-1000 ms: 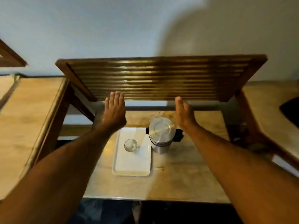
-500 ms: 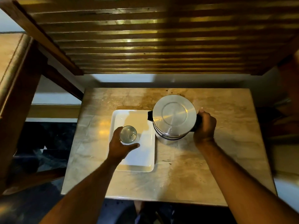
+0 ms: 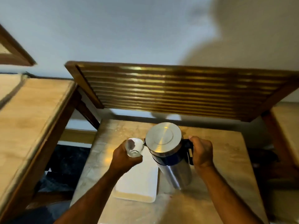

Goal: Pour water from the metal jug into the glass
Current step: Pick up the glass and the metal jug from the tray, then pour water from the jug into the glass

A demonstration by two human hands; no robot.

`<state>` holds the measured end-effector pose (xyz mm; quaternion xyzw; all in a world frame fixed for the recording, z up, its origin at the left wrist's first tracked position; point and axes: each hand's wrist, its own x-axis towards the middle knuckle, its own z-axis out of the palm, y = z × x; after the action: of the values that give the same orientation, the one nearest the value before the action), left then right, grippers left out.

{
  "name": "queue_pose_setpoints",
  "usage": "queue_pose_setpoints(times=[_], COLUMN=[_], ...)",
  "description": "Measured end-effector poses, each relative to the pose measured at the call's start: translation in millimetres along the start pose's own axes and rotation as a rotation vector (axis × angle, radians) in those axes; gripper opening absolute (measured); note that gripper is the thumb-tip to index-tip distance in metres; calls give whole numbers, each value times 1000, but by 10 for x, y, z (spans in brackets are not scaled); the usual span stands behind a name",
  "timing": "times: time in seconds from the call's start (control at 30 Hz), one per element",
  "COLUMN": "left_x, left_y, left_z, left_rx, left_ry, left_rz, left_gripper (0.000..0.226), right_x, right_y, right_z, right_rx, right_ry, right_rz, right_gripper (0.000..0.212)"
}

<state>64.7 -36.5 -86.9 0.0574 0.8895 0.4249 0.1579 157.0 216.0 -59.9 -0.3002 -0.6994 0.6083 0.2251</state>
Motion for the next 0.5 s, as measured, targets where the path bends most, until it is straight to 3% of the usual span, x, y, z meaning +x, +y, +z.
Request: queue_pose_setpoints(times=[0.13, 0.23, 0.33, 0.5], left_x=[-249, -520, -697, -893], left_y=[656, 1225, 1738, 2474], left_z=[-485, -867, -1146, -1678], left_rx=[36, 9, -71, -150], left_ry=[-31, 7, 72, 84], left_rz=[151, 250, 343, 499], left_gripper=[53, 50, 47, 43], right_x=[85, 141, 174, 16], right_y=[-946, -2074, -3086, -4520], right_z=[-191, -317, -368, -515], right_rx=[-105, -243, -530, -867], right_ry=[-47, -106, -176, -172], right_rz=[-76, -198, -354, -526], right_gripper=[41, 50, 60, 59])
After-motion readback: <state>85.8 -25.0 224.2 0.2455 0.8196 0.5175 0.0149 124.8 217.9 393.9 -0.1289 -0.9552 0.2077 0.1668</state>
